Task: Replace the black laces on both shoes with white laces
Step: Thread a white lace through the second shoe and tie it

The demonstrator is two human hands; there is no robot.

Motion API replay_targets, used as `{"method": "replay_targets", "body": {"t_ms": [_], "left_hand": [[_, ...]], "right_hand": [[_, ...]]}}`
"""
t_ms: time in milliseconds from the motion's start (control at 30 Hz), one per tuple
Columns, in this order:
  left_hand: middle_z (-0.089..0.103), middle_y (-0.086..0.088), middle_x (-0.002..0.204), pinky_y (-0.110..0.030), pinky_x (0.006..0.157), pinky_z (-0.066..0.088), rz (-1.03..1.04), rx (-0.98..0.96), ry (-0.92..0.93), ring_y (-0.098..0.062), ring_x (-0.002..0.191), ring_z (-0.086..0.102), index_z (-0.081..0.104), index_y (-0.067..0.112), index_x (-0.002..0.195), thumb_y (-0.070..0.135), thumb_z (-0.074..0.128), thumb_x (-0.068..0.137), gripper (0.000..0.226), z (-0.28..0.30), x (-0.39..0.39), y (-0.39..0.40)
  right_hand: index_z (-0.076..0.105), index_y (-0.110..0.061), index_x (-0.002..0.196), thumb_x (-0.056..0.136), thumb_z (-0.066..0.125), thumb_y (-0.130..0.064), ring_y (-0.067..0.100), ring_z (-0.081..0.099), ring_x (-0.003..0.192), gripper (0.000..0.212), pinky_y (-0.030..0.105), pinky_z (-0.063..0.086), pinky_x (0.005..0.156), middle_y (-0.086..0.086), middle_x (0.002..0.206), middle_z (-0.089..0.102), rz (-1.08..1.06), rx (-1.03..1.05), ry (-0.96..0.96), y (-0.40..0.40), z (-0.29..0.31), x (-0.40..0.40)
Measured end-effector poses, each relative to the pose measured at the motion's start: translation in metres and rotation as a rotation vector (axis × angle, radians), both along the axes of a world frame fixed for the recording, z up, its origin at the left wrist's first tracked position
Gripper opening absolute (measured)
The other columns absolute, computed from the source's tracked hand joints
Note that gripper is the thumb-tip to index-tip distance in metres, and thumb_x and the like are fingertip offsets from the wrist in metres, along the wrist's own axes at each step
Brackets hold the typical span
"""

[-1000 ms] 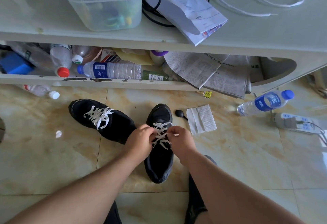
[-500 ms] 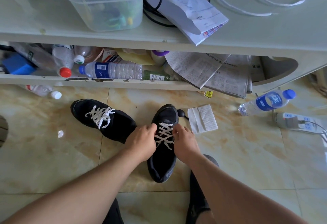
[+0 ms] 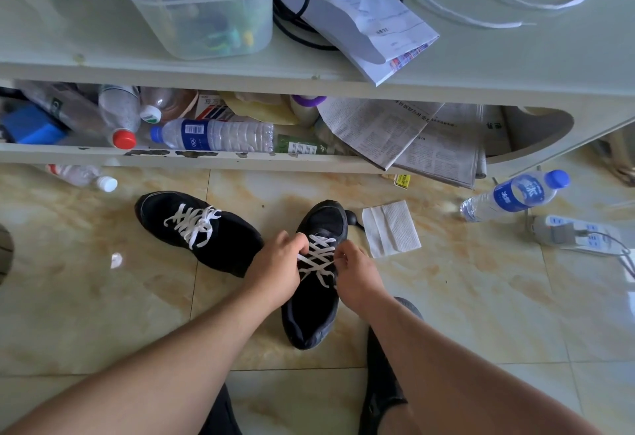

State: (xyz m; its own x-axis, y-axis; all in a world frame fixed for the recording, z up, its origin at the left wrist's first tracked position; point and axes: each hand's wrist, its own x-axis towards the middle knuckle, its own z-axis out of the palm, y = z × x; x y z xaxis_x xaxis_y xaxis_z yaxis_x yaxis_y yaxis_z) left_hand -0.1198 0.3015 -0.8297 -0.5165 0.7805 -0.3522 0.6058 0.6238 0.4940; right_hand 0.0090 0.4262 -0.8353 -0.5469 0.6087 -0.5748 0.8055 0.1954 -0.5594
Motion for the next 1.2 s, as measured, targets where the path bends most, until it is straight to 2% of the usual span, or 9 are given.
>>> {"method": "replay_targets", "body": {"t_ms": [167, 267, 367, 500, 633, 733, 900, 1067, 1200], "left_hand": [[0.040, 0.001, 0.106, -0.038, 0.075, 0.050, 0.032, 0.064, 0.072, -0.025, 0.093, 0.051, 0.058, 0.021, 0.115, -0.013, 0.054, 0.081, 0.049, -0.008, 0.004, -0.007], [0.042, -0.002, 0.110, -0.026, 0.076, 0.043, 0.275, 0.234, 0.063, -0.018, 0.090, 0.045, 0.055, 0.011, 0.106, -0.013, 0.064, 0.081, 0.036, -0.012, 0.011, -0.009], [0.042, 0.000, 0.103, -0.032, 0.073, 0.043, 0.409, 0.253, 0.012, -0.022, 0.082, 0.048, 0.049, 0.013, 0.091, 0.002, 0.069, 0.085, 0.023, -0.013, 0.016, -0.010], [0.048, 0.004, 0.103, -0.036, 0.084, 0.052, 0.296, 0.134, 0.031, -0.022, 0.099, 0.053, 0.068, 0.022, 0.088, 0.029, 0.074, 0.086, 0.009, -0.013, 0.018, -0.017], [0.051, 0.004, 0.104, -0.037, 0.083, 0.053, 0.176, 0.059, 0.098, -0.025, 0.100, 0.055, 0.076, 0.030, 0.107, 0.039, 0.072, 0.085, 0.024, -0.012, 0.023, -0.026], [0.061, 0.007, 0.109, -0.037, 0.084, 0.053, 0.163, 0.004, 0.046, -0.021, 0.102, 0.062, 0.072, 0.035, 0.115, 0.041, 0.065, 0.091, 0.026, -0.006, 0.024, -0.025], [0.064, 0.009, 0.098, -0.036, 0.075, 0.051, 0.158, -0.057, 0.064, -0.020, 0.089, 0.065, 0.062, 0.031, 0.096, 0.040, 0.060, 0.091, 0.010, 0.000, 0.024, -0.015], [0.065, 0.006, 0.104, -0.037, 0.079, 0.054, 0.179, -0.073, -0.065, -0.022, 0.094, 0.066, 0.066, 0.027, 0.099, 0.035, 0.056, 0.100, 0.013, -0.005, 0.021, -0.009], [0.068, 0.007, 0.101, -0.035, 0.077, 0.053, 0.120, -0.045, -0.176, -0.018, 0.090, 0.065, 0.068, 0.028, 0.104, 0.022, 0.056, 0.103, 0.013, -0.013, 0.010, -0.015]], "right_hand": [[0.054, -0.028, 0.103, 0.103, 0.042, -0.013, 0.013, 0.054, 0.087, 0.019, 0.029, 0.044, 0.068, -0.003, 0.107, 0.058, -0.032, -0.001, 0.023, 0.000, -0.002, 0.002], [0.052, -0.033, 0.110, 0.104, 0.051, -0.021, 0.015, 0.060, 0.098, 0.013, 0.030, 0.046, 0.076, -0.009, 0.120, 0.054, -0.151, 0.007, 0.070, -0.003, 0.001, 0.005], [0.051, -0.028, 0.108, 0.100, 0.059, -0.036, 0.015, 0.059, 0.099, 0.015, 0.033, 0.047, 0.081, -0.010, 0.119, 0.053, -0.278, 0.054, 0.066, -0.008, 0.005, 0.018], [0.064, -0.030, 0.101, 0.092, 0.063, -0.042, 0.006, 0.059, 0.096, 0.015, 0.029, 0.048, 0.079, -0.013, 0.109, 0.057, -0.204, 0.066, 0.071, -0.020, 0.004, 0.033], [0.070, -0.035, 0.107, 0.091, 0.065, -0.042, 0.009, 0.062, 0.095, 0.018, 0.031, 0.053, 0.086, -0.014, 0.103, 0.058, -0.171, 0.007, 0.112, -0.028, 0.009, 0.020], [0.073, -0.032, 0.106, 0.091, 0.064, -0.036, 0.015, 0.061, 0.093, 0.017, 0.030, 0.051, 0.082, -0.010, 0.102, 0.059, -0.075, 0.052, 0.063, -0.029, 0.013, 0.012], [0.073, -0.016, 0.100, 0.089, 0.062, -0.023, 0.024, 0.063, 0.086, 0.017, 0.033, 0.054, 0.072, -0.002, 0.104, 0.059, 0.127, 0.246, -0.022, -0.023, 0.015, 0.005], [0.067, -0.007, 0.102, 0.100, 0.048, -0.020, 0.025, 0.061, 0.088, 0.023, 0.033, 0.051, 0.075, 0.007, 0.106, 0.059, 0.142, 0.183, -0.132, -0.019, 0.013, -0.005], [0.066, -0.009, 0.087, 0.098, 0.047, -0.016, 0.025, 0.060, 0.082, 0.022, 0.031, 0.048, 0.067, 0.007, 0.092, 0.063, 0.180, 0.061, -0.174, -0.006, 0.019, -0.009]]}}
